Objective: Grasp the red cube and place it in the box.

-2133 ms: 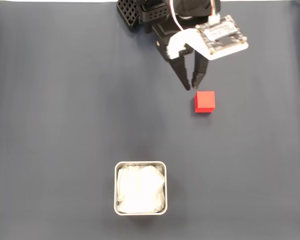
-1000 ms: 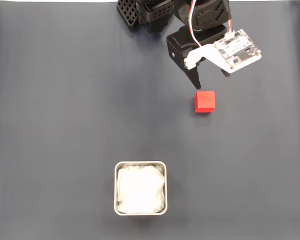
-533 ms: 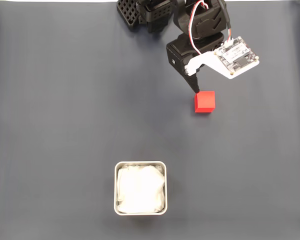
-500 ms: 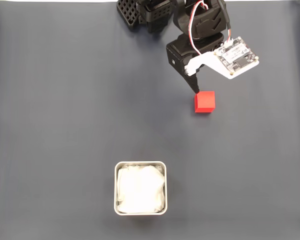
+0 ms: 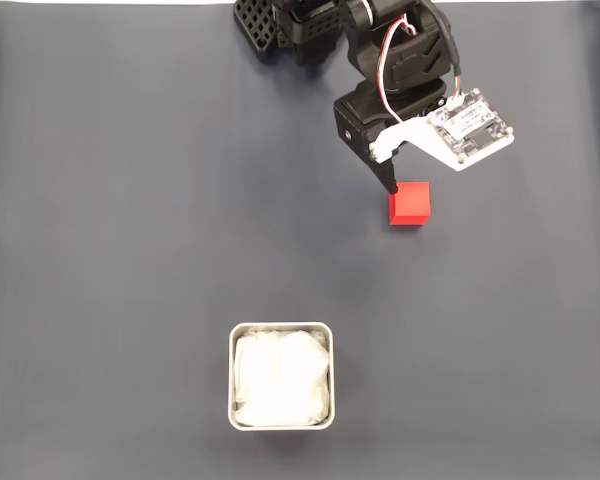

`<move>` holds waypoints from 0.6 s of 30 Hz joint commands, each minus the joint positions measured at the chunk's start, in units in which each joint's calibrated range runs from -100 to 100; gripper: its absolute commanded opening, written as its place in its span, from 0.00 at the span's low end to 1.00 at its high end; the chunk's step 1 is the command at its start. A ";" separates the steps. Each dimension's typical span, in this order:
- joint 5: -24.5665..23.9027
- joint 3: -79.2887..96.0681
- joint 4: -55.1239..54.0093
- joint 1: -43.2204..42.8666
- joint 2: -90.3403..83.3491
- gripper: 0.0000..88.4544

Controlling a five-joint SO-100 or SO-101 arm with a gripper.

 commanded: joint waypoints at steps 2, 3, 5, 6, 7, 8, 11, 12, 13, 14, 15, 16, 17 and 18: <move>0.10 0.05 -2.40 -0.38 0.83 0.39; 0.10 0.14 -2.73 -0.38 1.09 0.39; 0.00 0.24 -3.39 -0.45 1.95 0.40; -0.05 0.24 -3.63 -0.45 2.39 0.40; -0.10 0.24 -3.80 -0.45 2.73 0.40; -0.10 0.33 -4.04 -0.45 3.08 0.40; -0.05 0.87 -5.27 -0.45 3.69 0.41; -0.05 1.15 -5.68 -0.45 3.86 0.41; 0.00 1.60 -6.26 -0.45 4.21 0.41; -0.05 1.88 -6.59 -0.45 4.38 0.41; -0.05 2.15 -6.91 -0.45 4.64 0.41; -0.05 2.33 -7.16 -0.45 4.81 0.41; -0.05 2.61 -7.49 -0.45 4.90 0.41; -0.05 2.88 -7.73 -0.45 4.99 0.41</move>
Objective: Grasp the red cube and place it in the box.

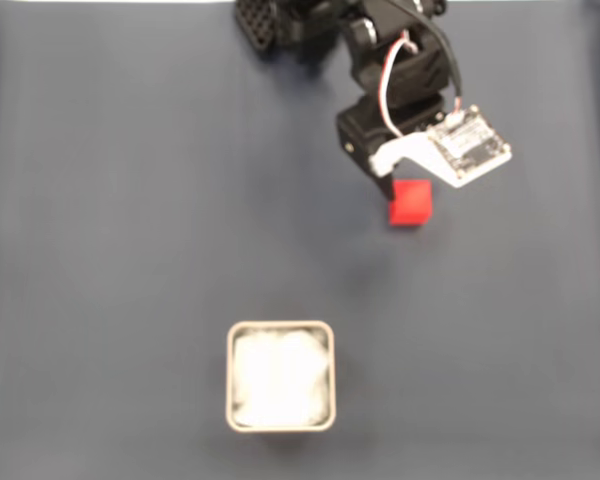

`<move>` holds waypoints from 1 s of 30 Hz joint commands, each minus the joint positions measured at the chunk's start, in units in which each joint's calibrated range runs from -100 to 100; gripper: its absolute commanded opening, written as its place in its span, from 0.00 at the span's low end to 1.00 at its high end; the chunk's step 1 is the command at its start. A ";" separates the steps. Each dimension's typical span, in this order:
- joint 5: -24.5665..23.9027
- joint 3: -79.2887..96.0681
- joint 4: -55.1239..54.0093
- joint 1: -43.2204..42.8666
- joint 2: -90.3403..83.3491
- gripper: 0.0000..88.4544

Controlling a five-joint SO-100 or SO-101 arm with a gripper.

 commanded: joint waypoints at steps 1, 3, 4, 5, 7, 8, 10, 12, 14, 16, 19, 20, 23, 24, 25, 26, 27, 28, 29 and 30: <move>-0.05 0.44 -1.93 -0.45 0.04 0.41; -0.05 1.27 -2.59 -0.45 0.12 0.41; -0.05 1.63 -2.83 -0.45 0.21 0.41; -0.05 1.90 -3.08 -0.45 0.30 0.41; -0.05 2.82 -3.74 -0.45 0.38 0.41; 0.00 3.18 -4.06 -0.45 0.38 0.41; 0.10 3.91 -4.64 -0.38 0.38 0.41; 0.10 4.37 -5.21 -0.38 0.47 0.41; 0.10 4.82 -5.78 -0.38 0.73 0.41; 0.10 5.19 -6.36 -0.45 1.08 0.41; 0.05 5.28 -7.01 -0.45 1.77 0.41; 0.05 5.28 -7.34 -0.45 1.94 0.41; 0.20 5.28 -8.33 -0.38 2.64 0.41; 0.24 5.28 -8.74 -0.38 2.81 0.41; 0.29 5.19 -8.98 -0.38 3.07 0.41; 0.29 5.10 -9.31 -0.38 3.33 0.41; 0.24 4.91 -9.56 -0.38 3.68 0.41; 0.15 4.73 -9.56 -0.38 3.85 0.41; 0.10 4.64 -9.72 -0.45 4.20 0.41; 0.05 4.46 -9.97 -0.45 4.46 0.41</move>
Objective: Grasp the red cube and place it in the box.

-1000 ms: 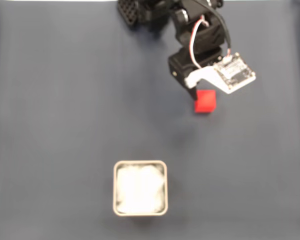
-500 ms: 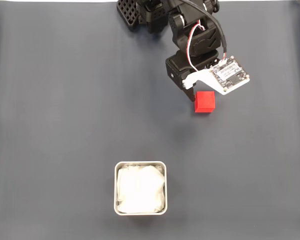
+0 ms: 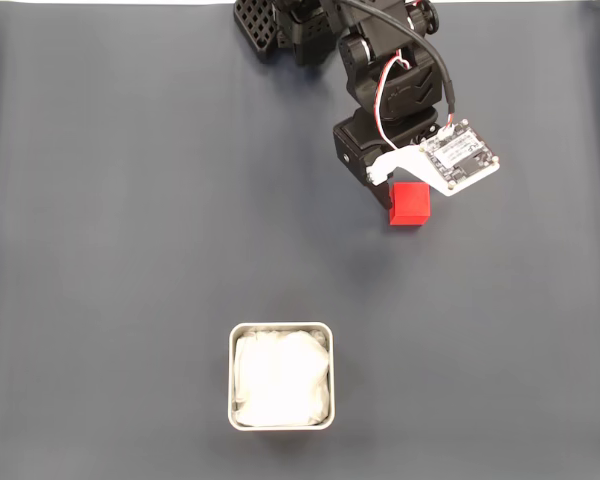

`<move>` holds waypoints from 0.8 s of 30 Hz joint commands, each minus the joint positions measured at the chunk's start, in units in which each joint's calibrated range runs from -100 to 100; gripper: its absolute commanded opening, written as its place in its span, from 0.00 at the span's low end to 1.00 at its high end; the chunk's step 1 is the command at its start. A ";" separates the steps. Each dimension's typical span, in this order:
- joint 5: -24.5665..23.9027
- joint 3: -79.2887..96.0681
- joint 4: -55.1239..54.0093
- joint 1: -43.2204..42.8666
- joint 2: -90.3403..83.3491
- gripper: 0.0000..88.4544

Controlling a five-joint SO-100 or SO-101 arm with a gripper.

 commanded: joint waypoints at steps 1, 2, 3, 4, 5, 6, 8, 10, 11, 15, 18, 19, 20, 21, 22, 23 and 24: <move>0.00 -1.15 -1.62 -0.52 0.63 0.41; -0.05 -1.15 -1.86 -0.52 0.81 0.41; -0.05 -1.33 -2.03 -0.59 0.98 0.41; -0.10 -1.51 -2.11 -0.66 1.24 0.41; -0.20 -1.79 -2.11 -0.73 1.41 0.41; -0.29 -2.15 -2.11 -0.87 1.67 0.41; -0.44 -2.70 -2.11 -1.02 2.02 0.41; -0.68 -3.16 -2.11 -1.30 2.37 0.41; -0.73 -3.34 -2.11 -1.37 2.45 0.41; -0.98 -3.61 -2.52 -1.94 2.71 0.41; -1.07 -3.61 -2.68 -2.37 2.63 0.41; -1.12 -3.79 -2.68 -2.44 2.54 0.41; -1.12 -3.79 -2.76 -2.51 2.54 0.41; -1.12 -3.79 -2.93 -2.58 2.54 0.41; -1.12 -3.79 -3.09 -2.65 2.54 0.41; -1.12 -3.79 -3.26 -2.65 2.54 0.41; -1.12 -3.89 -3.34 -2.72 2.54 0.41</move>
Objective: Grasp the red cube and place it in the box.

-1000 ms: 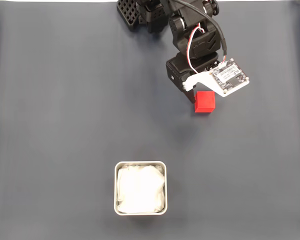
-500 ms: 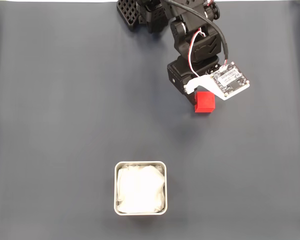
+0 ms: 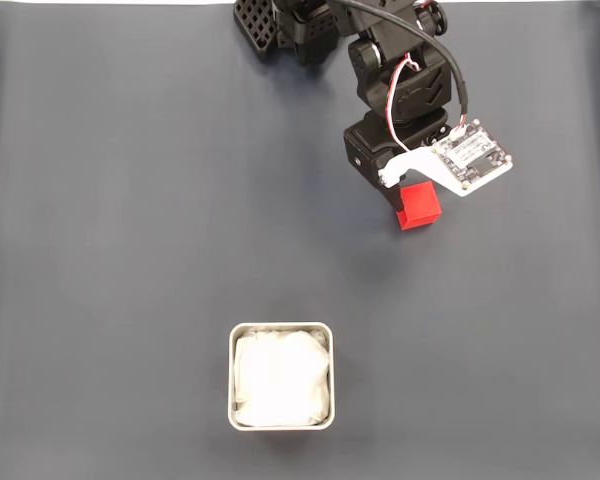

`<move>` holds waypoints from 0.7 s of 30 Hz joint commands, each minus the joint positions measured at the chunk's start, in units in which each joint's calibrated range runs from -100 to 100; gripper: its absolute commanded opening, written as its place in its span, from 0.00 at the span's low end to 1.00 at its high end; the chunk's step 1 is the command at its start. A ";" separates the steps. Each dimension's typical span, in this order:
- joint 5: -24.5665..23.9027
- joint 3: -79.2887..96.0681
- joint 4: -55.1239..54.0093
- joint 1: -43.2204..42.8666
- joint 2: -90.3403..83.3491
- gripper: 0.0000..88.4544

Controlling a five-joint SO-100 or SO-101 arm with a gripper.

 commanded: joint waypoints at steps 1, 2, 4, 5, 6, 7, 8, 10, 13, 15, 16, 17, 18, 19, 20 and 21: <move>-0.73 -2.44 -1.19 -0.79 -0.24 0.41; -0.73 -2.44 -1.19 -0.86 -0.24 0.41; -0.73 -2.44 -1.19 -0.93 -0.32 0.41; -0.73 -2.44 -1.35 -1.00 -0.32 0.41; -0.73 -2.44 -1.44 -1.00 -0.32 0.41; -0.73 -2.44 -1.60 -1.14 -0.32 0.41; -0.68 -2.44 -1.93 -1.22 -0.32 0.41; -0.63 -2.44 -2.42 -1.50 -0.32 0.41; -0.59 -2.44 -3.08 -1.85 -0.32 0.41; -0.59 -2.44 -3.40 -2.14 -0.24 0.41; -0.59 -2.44 -3.57 -2.28 -0.15 0.41; -0.59 -2.44 -3.73 -2.42 -0.15 0.41; -0.59 -2.44 -3.81 -2.56 -0.06 0.41; -0.59 -2.44 -3.98 -2.64 -0.06 0.41; -0.59 -2.44 -4.14 -2.78 0.02 0.41; -0.59 -2.44 -4.30 -2.85 0.11 0.41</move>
